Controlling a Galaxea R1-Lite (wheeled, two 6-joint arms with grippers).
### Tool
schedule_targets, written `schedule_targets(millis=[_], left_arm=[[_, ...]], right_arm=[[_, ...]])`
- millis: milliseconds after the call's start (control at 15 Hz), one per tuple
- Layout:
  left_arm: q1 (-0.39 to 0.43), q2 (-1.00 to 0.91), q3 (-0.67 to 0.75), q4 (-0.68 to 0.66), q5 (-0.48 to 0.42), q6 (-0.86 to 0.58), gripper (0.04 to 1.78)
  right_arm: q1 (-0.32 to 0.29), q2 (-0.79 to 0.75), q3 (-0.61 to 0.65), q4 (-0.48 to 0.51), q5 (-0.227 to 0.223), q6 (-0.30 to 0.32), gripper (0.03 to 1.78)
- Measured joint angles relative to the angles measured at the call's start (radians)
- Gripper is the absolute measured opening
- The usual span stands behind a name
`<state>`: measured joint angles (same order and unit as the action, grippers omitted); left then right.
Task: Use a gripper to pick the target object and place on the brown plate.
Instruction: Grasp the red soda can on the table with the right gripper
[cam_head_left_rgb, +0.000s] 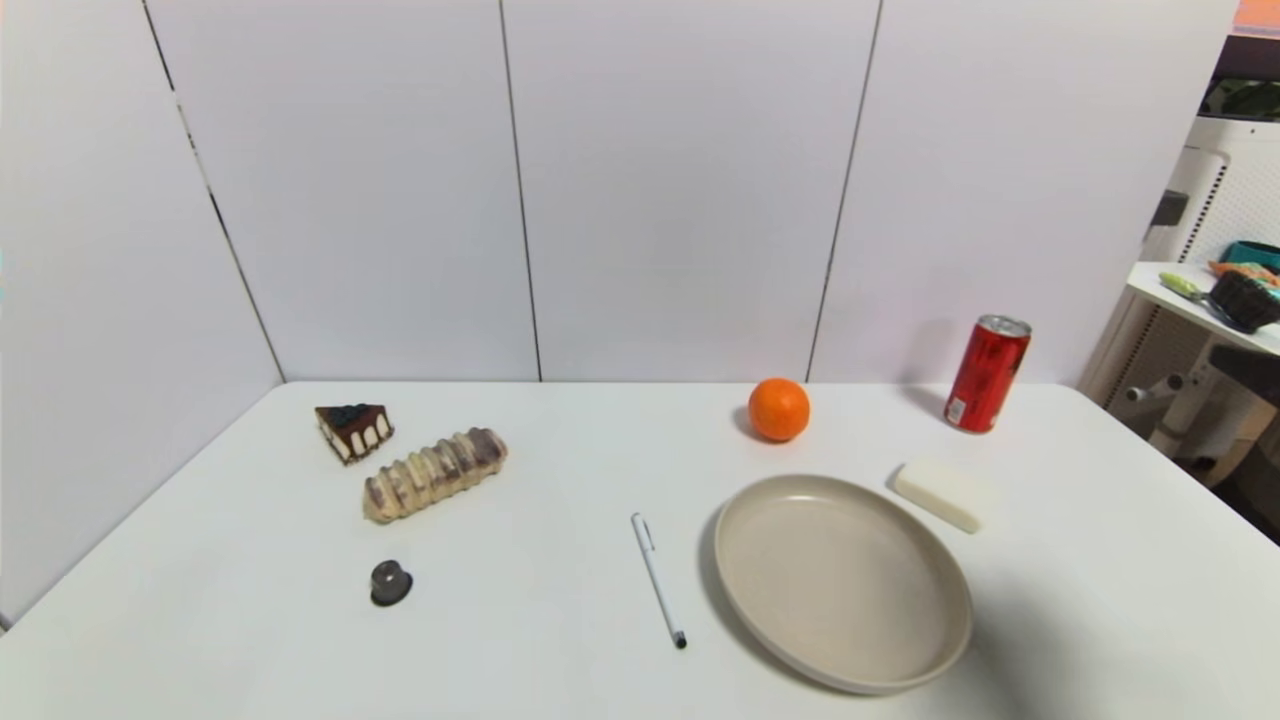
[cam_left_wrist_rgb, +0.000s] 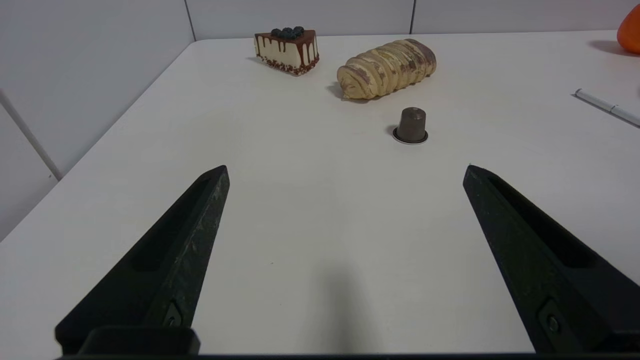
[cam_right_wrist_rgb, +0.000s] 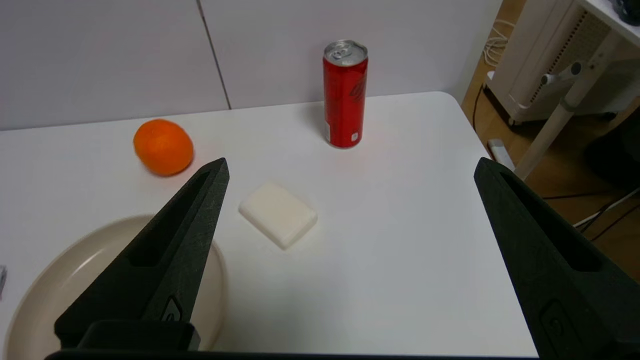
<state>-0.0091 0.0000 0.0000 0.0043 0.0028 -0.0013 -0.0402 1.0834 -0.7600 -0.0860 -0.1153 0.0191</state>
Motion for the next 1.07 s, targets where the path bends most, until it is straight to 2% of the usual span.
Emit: schedule_targets(millis=[267,533,1067], left_arm=[[0.0,0.0,0.0,0.0,0.0,0.0,1.69],[0.0,0.0,0.0,0.0,0.0,0.0,1.69],[0.0,0.0,0.0,0.0,0.0,0.0,1.69]], right_arm=[[-0.013,0.383,-0.254,-0.039,-0.007,-0.001,1.69],[-0.019,0.682,-0.449,-0.047,-0.008,-0.017,1.69],[-0.048,1.037,-0.682,-0.057,-0.011,-0.032,1.69]])
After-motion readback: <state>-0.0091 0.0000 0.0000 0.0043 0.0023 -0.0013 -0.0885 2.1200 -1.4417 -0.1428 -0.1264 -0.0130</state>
